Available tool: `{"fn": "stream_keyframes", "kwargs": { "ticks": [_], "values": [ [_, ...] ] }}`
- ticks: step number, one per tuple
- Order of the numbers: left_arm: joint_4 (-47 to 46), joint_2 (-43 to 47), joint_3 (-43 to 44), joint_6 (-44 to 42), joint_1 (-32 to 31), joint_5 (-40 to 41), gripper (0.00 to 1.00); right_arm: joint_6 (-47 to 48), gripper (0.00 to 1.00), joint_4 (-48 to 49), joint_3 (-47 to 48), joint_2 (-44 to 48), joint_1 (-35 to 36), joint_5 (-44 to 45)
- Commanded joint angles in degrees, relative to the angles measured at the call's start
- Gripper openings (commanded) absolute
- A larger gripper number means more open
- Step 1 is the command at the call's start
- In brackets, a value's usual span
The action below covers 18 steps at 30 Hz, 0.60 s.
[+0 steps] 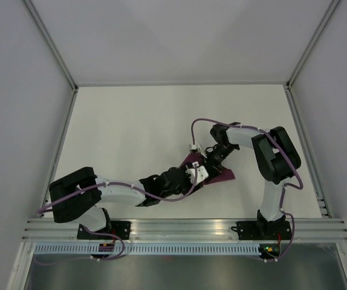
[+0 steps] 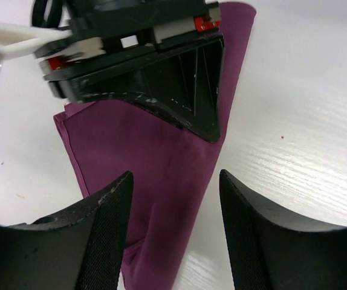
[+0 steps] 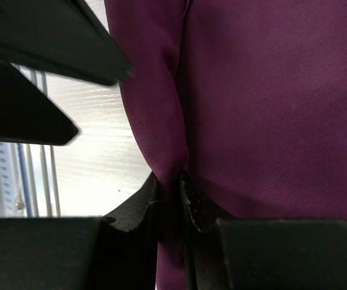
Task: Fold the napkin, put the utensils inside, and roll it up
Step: Roll the napkin with the utensil
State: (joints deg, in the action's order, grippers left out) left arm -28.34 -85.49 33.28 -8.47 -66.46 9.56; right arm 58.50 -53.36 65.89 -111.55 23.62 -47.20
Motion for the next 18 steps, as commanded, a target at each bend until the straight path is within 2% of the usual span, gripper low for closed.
{"fn": "stream_keyframes", "kwargs": {
  "ticks": [1, 5, 6, 11, 16, 18],
  "values": [
    [-5.23, -5.10, 2.76, -11.03, -1.83, 2.39, 0.64, 3.46, 0.06, 0.01, -1.90, -5.00, 0.38, 7.65],
    [-9.10, -10.73, 3.64, -13.85, -2.36, 1.78, 0.67, 3.20, 0.06, 0.02, -1.38, -6.05, 0.20, 7.65],
    [-10.23, -11.53, 4.07, -14.72, -2.36, 1.78, 0.71, 3.11, 0.06, -0.07, -1.29, -6.14, 0.20, 7.65],
    [-11.39, -15.75, 5.30, -15.09, -2.36, 0.63, 0.71, 2.94, 0.06, -0.25, -0.94, -6.58, 0.03, 7.91],
    [-11.22, -18.39, 5.92, -13.16, -2.45, -0.59, 0.69, 2.93, 0.06, -0.43, -0.94, -6.93, -0.24, 8.26],
    [-10.78, -18.57, 5.83, -11.67, -2.36, -1.99, 0.65, 2.94, 0.06, -0.34, -1.02, -6.93, -0.33, 8.26]
  ]
}}
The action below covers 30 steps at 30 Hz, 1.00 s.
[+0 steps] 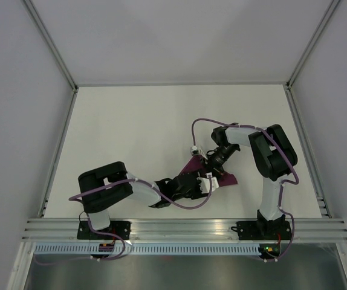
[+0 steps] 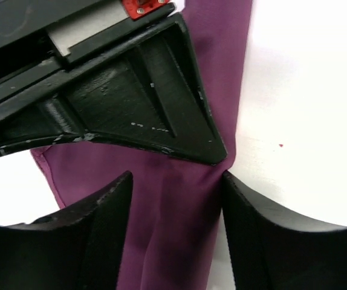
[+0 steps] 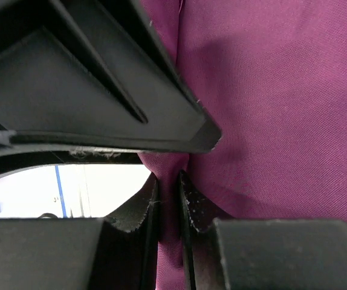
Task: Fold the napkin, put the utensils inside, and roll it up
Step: Roll the napkin with the utensil
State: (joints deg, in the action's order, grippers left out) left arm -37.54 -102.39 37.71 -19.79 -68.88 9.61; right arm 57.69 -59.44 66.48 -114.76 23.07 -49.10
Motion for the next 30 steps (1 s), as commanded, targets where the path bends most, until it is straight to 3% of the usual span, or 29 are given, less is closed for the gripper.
{"fn": "stream_keyframes", "kwargs": {
  "ticks": [1, 4, 8, 10, 12, 15, 19, 22, 26, 30],
  "values": [
    [-1.05, -1.85, 1.57, 0.27, 0.06, -2.57, 0.63, 3.66, 0.06, 5.83, -1.70, -3.63, 0.13, 10.17],
    [0.45, -1.94, 1.14, 2.56, 0.06, -4.59, 0.50, 3.48, 0.06, 5.91, -1.79, -3.63, 0.05, 10.25],
    [2.11, -2.37, 0.52, 5.90, 0.15, -6.96, 0.14, 3.39, 0.06, 6.18, -2.14, -3.45, 0.13, 10.25],
    [3.70, -2.90, 0.78, 6.69, 0.15, -8.37, 0.03, 3.31, 0.07, 6.35, -2.23, -3.28, 0.05, 10.34],
    [5.71, -3.52, 1.22, 8.27, 0.76, -11.00, 0.02, 3.04, 0.08, 6.79, -2.58, -3.01, 0.05, 10.34],
    [6.25, -3.61, 0.87, 11.61, 2.43, -15.82, 0.02, 2.52, 0.18, 7.23, -2.93, -2.14, 0.05, 10.25],
    [5.99, -3.69, -0.10, 15.57, 5.68, -21.37, 0.02, 1.64, 0.43, 7.58, -2.76, 1.19, -0.22, 9.03],
    [5.90, -4.22, -0.62, 17.68, 7.44, -25.07, 0.02, 1.37, 0.55, 6.18, -1.36, 4.00, -0.66, 7.19],
    [5.99, -5.19, -0.89, 19.17, 8.94, -28.14, 0.02, 0.58, 0.64, 4.69, 0.23, 7.18, -1.18, 5.78],
    [6.78, -6.07, -0.89, 21.81, 10.34, -30.08, 0.02, -0.65, 0.66, 5.73, 0.76, 9.81, -2.59, 5.68]
  ]
}}
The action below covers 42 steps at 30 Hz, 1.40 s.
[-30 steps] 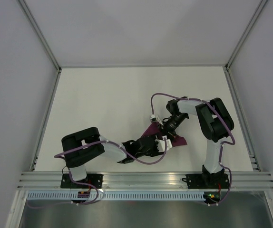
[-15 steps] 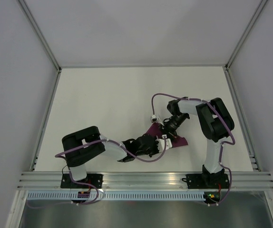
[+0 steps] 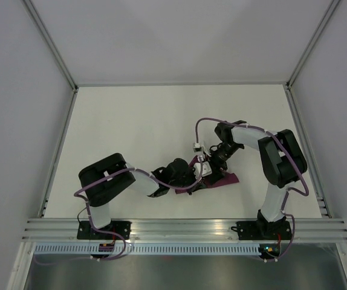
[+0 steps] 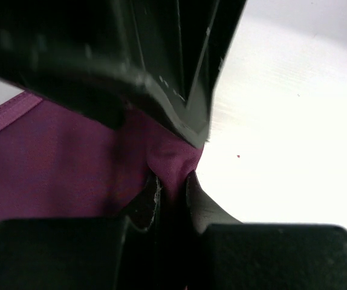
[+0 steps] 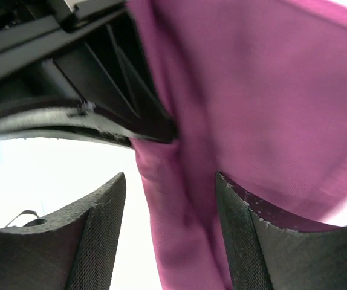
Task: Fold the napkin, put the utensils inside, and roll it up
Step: Roll the napkin with the utensil
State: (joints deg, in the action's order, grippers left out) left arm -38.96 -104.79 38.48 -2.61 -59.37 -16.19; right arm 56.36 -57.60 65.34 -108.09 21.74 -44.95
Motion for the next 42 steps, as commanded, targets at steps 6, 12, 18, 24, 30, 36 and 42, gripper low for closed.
{"fn": "stream_keyframes", "kwargs": {
  "ticks": [6, 12, 18, 24, 30, 36, 42],
  "values": [
    [11.52, -5.15, -0.16, 6.30, 2.95, -8.24, 0.02, -0.11, 0.68, 4.43, 2.77, 6.22, -5.38, 1.62],
    [13.38, -6.74, 1.42, 8.41, 5.23, -11.32, 0.02, -0.99, 0.68, 6.27, 1.37, 10.44, -10.04, -0.13],
    [16.36, -8.93, 3.70, 10.08, 7.34, -14.13, 0.02, -1.95, 0.70, 16.08, -8.63, 19.75, -11.98, -0.32],
    [21.20, -11.57, 7.40, 10.78, 9.01, -17.91, 0.02, -0.46, 0.75, 23.67, -19.37, 29.60, -11.10, 1.09],
    [24.80, -14.30, 9.86, 12.19, 10.68, -21.25, 0.02, -3.08, 0.76, 32.53, -27.71, 36.72, -6.01, 4.95],
    [26.04, -15.70, 10.83, 14.12, 12.96, -24.94, 0.02, -6.34, 0.76, 42.11, -36.15, 43.84, 5.85, 15.14],
    [28.94, -17.55, 13.20, 14.83, 14.29, -29.07, 0.02, -7.32, 0.74, 50.55, -42.04, 47.54, 14.29, 24.54]
  ]
}}
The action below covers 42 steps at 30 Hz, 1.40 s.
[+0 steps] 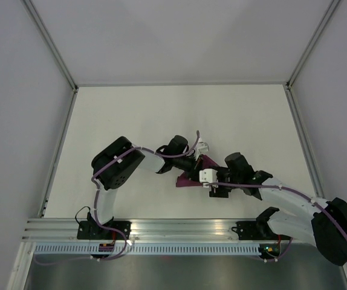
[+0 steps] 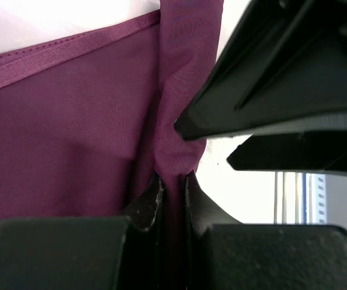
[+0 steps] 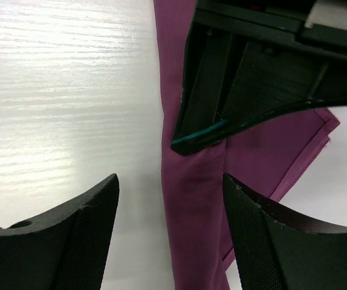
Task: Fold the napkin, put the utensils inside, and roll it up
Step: Roll the napkin with the utensil
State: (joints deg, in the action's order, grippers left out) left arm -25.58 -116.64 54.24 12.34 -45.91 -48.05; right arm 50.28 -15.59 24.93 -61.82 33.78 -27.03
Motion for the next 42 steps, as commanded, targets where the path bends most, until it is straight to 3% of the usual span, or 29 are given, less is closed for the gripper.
{"fn": "stream_keyframes", "kwargs": {
  "ticks": [1, 8, 18, 20, 23, 25, 28, 36, 42],
  "values": [
    [15.65, -6.23, -2.21, 0.14, 1.17, 2.35, 0.02, -1.24, 0.74, 9.17, -2.59, 1.09, 3.91, 7.68],
    [16.88, -7.72, -1.15, 0.58, 1.70, -0.81, 0.02, -0.80, 0.72, 13.48, -4.71, -2.16, 8.41, 12.61],
    [18.90, -9.74, 0.34, 0.05, 2.32, -4.59, 0.02, 0.69, 0.50, 11.82, -3.92, -8.92, 8.93, 12.26],
    [18.99, -9.84, 0.52, -0.21, 2.40, -5.03, 0.04, 0.96, 0.37, 10.77, -3.66, -9.80, 8.85, 11.91],
    [18.99, -9.49, 0.52, -0.21, 2.58, -4.86, 0.18, 0.96, 0.26, 9.45, -3.31, -11.47, 8.85, 11.30],
    [18.56, -8.52, 0.26, -0.21, 2.76, -4.42, 0.29, 0.96, 0.21, 8.92, -3.04, -12.36, 8.85, 11.38],
    [17.85, -6.16, -0.27, 0.05, 2.93, -3.89, 0.38, 0.52, 0.17, 7.51, -2.61, -12.36, 8.76, 10.68],
    [17.40, 2.72, -0.01, 1.29, 3.90, -0.03, 0.45, 0.25, 0.09, 1.10, 0.99, -14.72, 7.71, 6.64],
    [19.08, 10.71, -0.36, 0.23, 4.34, 7.70, 0.46, 1.22, 0.08, -5.66, 5.91, -18.94, 4.29, 1.20]
  ]
}}
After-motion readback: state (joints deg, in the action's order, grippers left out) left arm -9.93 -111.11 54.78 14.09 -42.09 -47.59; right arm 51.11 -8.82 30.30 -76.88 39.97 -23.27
